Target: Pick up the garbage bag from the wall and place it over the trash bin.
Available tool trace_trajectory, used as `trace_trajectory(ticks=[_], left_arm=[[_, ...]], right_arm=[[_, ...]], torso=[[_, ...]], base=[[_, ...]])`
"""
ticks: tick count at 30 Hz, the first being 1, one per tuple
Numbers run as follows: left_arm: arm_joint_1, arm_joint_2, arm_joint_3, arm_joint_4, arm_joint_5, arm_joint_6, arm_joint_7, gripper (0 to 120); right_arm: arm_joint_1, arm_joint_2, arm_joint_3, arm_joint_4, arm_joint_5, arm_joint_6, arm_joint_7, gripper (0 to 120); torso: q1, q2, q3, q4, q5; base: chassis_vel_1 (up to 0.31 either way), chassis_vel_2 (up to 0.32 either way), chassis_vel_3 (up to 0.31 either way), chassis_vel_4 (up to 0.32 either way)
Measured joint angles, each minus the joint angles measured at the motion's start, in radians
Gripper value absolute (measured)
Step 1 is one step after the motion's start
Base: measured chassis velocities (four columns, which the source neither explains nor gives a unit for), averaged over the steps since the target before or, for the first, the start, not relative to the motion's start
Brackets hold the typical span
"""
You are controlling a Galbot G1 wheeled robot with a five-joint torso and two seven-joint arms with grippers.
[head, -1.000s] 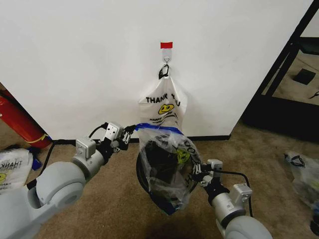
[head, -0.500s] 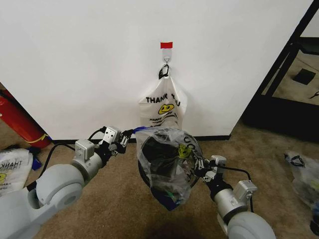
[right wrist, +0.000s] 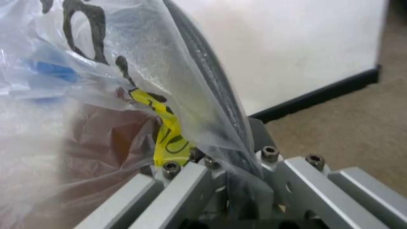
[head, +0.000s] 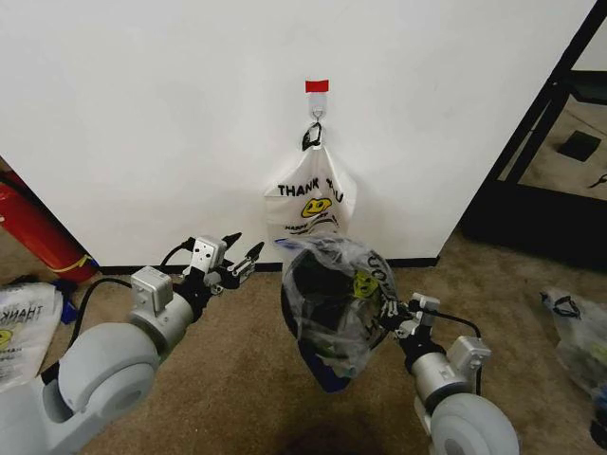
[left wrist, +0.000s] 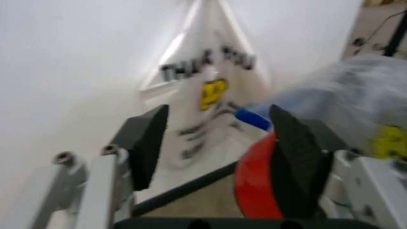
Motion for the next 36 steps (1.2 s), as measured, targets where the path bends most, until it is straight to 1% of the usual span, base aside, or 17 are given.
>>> trace_trajectory(ticks=[1,4,6,8,12,14,15,16,17,18,19,23,27,31,33,34,36], left_arm=[[0.013,-0.012,0.009,-0.009,0.012,-0.001,-0.003,72],[0.086,-0.059,0.045,-0.02,0.107,-0.033,-0.005,87],[0.119,-0.077,0.063,-0.006,0.163,-0.052,-0.004,90],[0.131,-0.086,0.073,-0.001,0.181,-0.056,-0.004,88],[0.138,-0.108,0.134,-0.007,0.238,-0.057,-0.004,77],[0.133,-0.112,0.173,-0.011,0.293,-0.057,0.002,75],[0.133,-0.112,0.173,-0.011,0.293,-0.057,0.002,75],[0.128,-0.114,0.2,-0.009,0.337,-0.057,0.009,74],[0.124,-0.114,0.211,-0.006,0.353,-0.058,0.011,74],[0.101,-0.117,0.256,0.015,0.409,-0.062,0.02,71],[0.084,-0.119,0.276,0.03,0.425,-0.062,0.022,69],[0.051,-0.13,0.305,0.052,0.437,-0.058,0.025,64],[0.046,-0.146,0.317,0.065,0.447,-0.048,0.026,62],[0.04,-0.156,0.334,0.082,0.465,-0.037,0.026,54],[0.039,-0.16,0.341,0.092,0.486,-0.024,0.02,54],[0.036,-0.162,0.344,0.098,0.501,-0.02,0.018,58],[0.035,-0.163,0.345,0.101,0.507,-0.019,0.017,58]], right_arm=[[0.0,0.005,0.002,0.002,0.004,0.002,0.009,0],[0.01,0.036,-0.003,0.003,0.006,0.013,0.061,0],[0.013,0.063,-0.012,0.003,-0.01,0.022,0.087,0],[0.011,0.073,-0.016,0.002,-0.024,0.025,0.092,0],[0.006,0.104,-0.028,-0.021,-0.11,0.037,0.098,0],[0.013,0.12,-0.029,-0.054,-0.175,0.045,0.1,0],[0.013,0.12,-0.029,-0.054,-0.175,0.045,0.1,0],[0.019,0.133,-0.031,-0.077,-0.216,0.051,0.104,0],[0.022,0.14,-0.032,-0.086,-0.232,0.053,0.108,0],[0.035,0.168,-0.044,-0.112,-0.274,0.063,0.127,0],[0.04,0.182,-0.052,-0.12,-0.291,0.069,0.137,0],[0.046,0.209,-0.081,-0.136,-0.334,0.085,0.149,0],[0.05,0.23,-0.126,-0.148,-0.38,0.096,0.149,0],[0.05,0.252,-0.154,-0.156,-0.424,0.101,0.146,0],[0.055,0.262,-0.164,-0.165,-0.442,0.102,0.142,0],[0.058,0.267,-0.168,-0.169,-0.448,0.102,0.14,0],[0.059,0.269,-0.17,-0.171,-0.449,0.102,0.139,0]], torso=[[0.0,0.0,0.0,0.0001,0.0],[0.0,0.0,0.0,0.001,0.0001],[0.0,0.0,0.0,0.001,-0.0001],[0.0,0.0,0.0,0.001,0.0],[0.0,0.0,0.0,0.0006,0.0001],[0.0,0.0,0.0,0.0006,0.0],[0.0,0.0,0.0,0.0006,0.0],[0.0,0.0,0.0,0.0007,0.0001],[0.0,0.0,0.0,0.0008,0.0002],[0.0,0.0,0.0,0.0006,0.0001],[0.0,0.0,0.0,0.0007,0.0],[0.0,0.0,0.0,0.0004,-0.0001],[0.0,0.0,0.0,0.0012,0.0],[0.0,0.0,0.0,0.0006,-0.0001],[0.0,0.0,0.0,0.0008,0.0],[0.0,0.0,0.0,0.0008,-0.0001],[0.0,0.0,0.0,0.0007,-0.0001]], base=[[0.0,0.0,0.0,0.0],[0.0,0.0,0.0,0.0],[0.0,0.0,0.0,0.0],[0.0,0.0,0.0,0.0],[0.0,0.0,0.0,0.0],[0.0,0.0,0.0,0.0],[0.0,0.0,0.0,0.0],[0.0,0.0,0.0,0.0],[0.0,0.0,0.0,0.0],[0.0,0.0,0.0,0.0],[0.0,0.0,0.0,0.0],[0.0,0.0,0.0,0.0],[0.0,0.0,0.0,0.0],[0.0,0.0,0.0,0.0],[0.0,0.0,0.0,0.0],[0.0,0.0,0.0,0.0],[0.0,0.0,0.0,0.0]])
